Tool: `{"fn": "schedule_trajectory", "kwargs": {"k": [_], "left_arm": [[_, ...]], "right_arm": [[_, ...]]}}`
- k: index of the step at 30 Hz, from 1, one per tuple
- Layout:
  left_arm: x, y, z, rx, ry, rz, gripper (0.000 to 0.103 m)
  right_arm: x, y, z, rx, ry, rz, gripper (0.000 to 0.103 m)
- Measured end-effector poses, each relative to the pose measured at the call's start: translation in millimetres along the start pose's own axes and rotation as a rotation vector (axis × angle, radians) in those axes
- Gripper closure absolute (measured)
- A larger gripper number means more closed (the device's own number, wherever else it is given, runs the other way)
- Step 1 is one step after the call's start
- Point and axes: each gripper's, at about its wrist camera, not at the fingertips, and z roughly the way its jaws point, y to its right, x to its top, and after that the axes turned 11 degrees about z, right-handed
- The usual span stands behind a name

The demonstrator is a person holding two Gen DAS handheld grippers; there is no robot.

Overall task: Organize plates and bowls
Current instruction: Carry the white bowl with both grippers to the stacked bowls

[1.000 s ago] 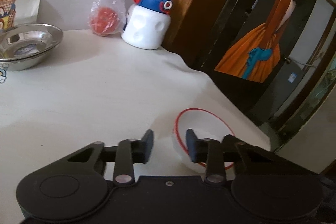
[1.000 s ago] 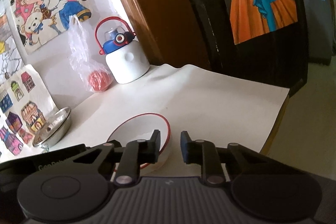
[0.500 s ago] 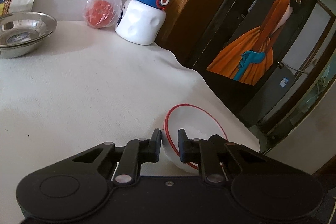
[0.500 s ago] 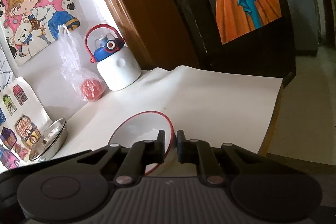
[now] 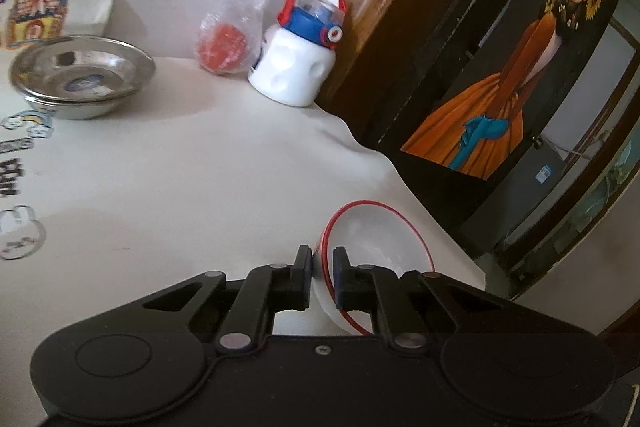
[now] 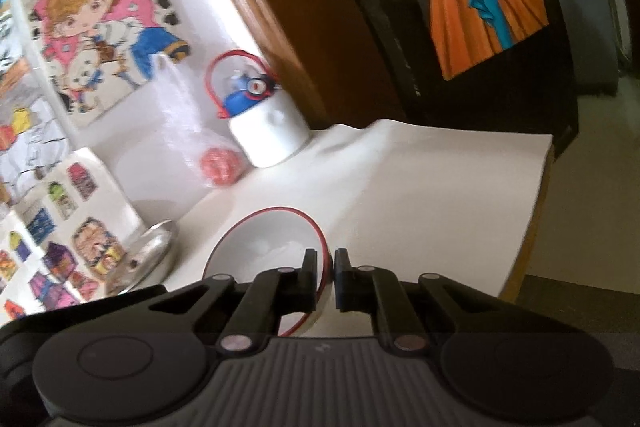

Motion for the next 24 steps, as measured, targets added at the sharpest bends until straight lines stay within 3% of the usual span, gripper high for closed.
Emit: {"fn": "schedule_trajectory", "kwargs": {"k": [11,24], "left_arm": [[6.4,-36.6,-81.5,0.041,0.086,-0.033,0.094],[-6.0,-106.1,-184.0,0.122,0.147,-0.105,0.094]], "right_arm": [[-26.8,-70.1,-33.5,0.087,-0.001,-0.071,0.093],[-90.2,-145.6,-60.1,0.202,-0.091,-0.163,0.093]]}}
